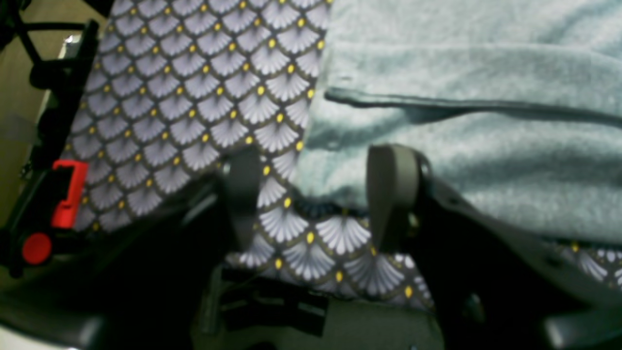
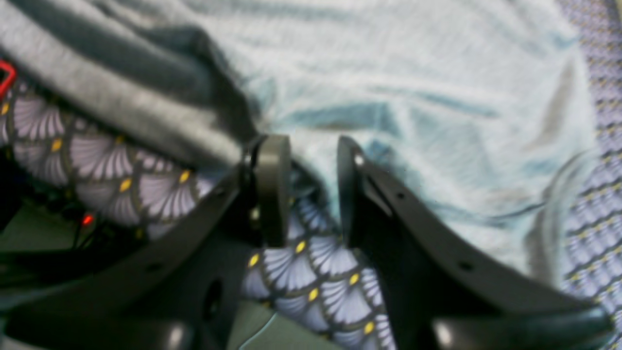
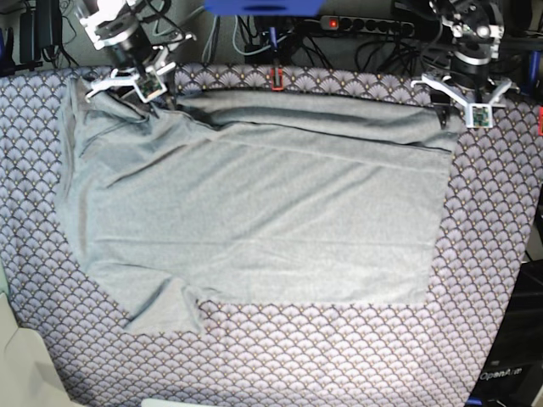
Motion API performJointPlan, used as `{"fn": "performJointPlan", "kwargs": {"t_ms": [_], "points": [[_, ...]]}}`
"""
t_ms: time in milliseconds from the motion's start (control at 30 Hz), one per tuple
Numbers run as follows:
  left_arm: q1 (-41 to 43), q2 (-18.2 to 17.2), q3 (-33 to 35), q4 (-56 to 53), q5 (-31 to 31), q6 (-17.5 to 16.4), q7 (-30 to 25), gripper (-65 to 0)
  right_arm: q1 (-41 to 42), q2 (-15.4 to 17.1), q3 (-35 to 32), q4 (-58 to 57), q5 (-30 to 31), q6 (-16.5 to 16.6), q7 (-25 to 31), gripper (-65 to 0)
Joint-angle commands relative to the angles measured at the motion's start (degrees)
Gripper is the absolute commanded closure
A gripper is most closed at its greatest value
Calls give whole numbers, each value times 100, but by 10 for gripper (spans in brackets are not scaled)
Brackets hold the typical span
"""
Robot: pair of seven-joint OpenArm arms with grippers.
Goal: Fold the T-shirt properly
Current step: 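Reposition the right gripper over the shirt's shoulder corner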
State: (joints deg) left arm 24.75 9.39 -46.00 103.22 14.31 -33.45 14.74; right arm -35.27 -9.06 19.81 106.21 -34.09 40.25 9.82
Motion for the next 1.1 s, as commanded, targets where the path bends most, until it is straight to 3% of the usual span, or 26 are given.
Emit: {"fn": "performJointPlan", "kwargs": {"t_ms": [0, 1067], "points": [[8, -39, -20, 100, -64, 27, -125, -335, -29, 6, 27, 20, 90, -25, 138, -189], [-53, -39, -213, 100, -64, 27, -125, -335, 375, 6, 142, -692, 81, -25, 182, -183]]}}
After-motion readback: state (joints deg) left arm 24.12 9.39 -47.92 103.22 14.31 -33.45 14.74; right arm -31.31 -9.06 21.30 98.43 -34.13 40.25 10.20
